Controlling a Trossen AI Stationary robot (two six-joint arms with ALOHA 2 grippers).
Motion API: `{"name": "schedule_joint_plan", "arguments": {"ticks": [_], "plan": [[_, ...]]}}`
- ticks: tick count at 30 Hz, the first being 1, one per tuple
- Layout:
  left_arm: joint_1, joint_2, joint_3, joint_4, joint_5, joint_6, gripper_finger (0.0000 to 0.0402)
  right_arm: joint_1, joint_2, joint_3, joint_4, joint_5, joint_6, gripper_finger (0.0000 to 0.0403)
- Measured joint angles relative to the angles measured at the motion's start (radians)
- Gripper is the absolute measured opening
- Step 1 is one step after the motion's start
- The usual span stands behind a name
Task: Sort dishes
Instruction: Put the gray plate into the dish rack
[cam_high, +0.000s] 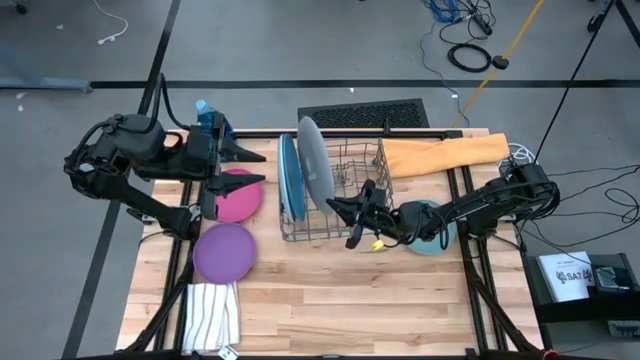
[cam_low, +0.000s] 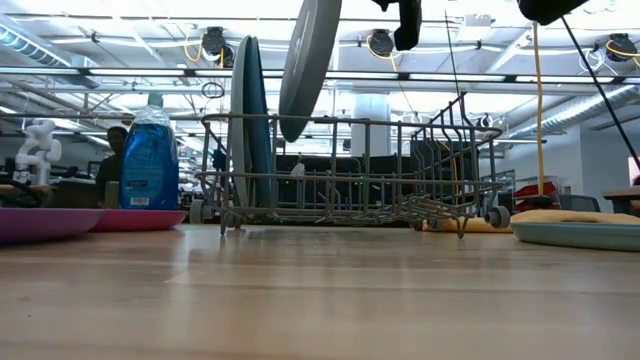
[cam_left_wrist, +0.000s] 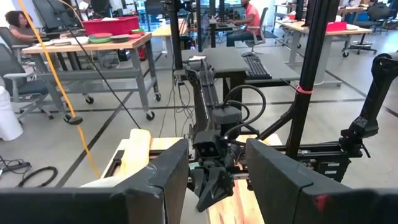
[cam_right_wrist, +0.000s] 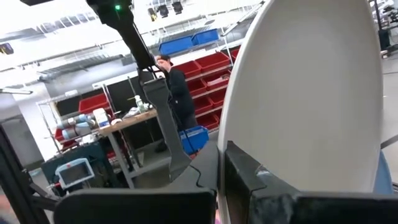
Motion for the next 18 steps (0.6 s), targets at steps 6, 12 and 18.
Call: {"name": "schedule_joint_plan", "arguments": {"ticks": [6,12,18], "plan": [[0.0,0.0,0.0,-0.001,0.0,0.001,0.0162,-0.013,0.0,0.0,0.002,0.0,0.006,0.0002],[0.0,0.0,0.0,0.0,0.0,0.006,0.0162,-0.025,0.0,0.0,0.018,0.0,0.01,0.0002],[0.0,0.0,0.0,0.0,0.0,0.006,0.0162,-0.027,0.0,0.009,0.011,0.0,0.012,0.0002]]}}
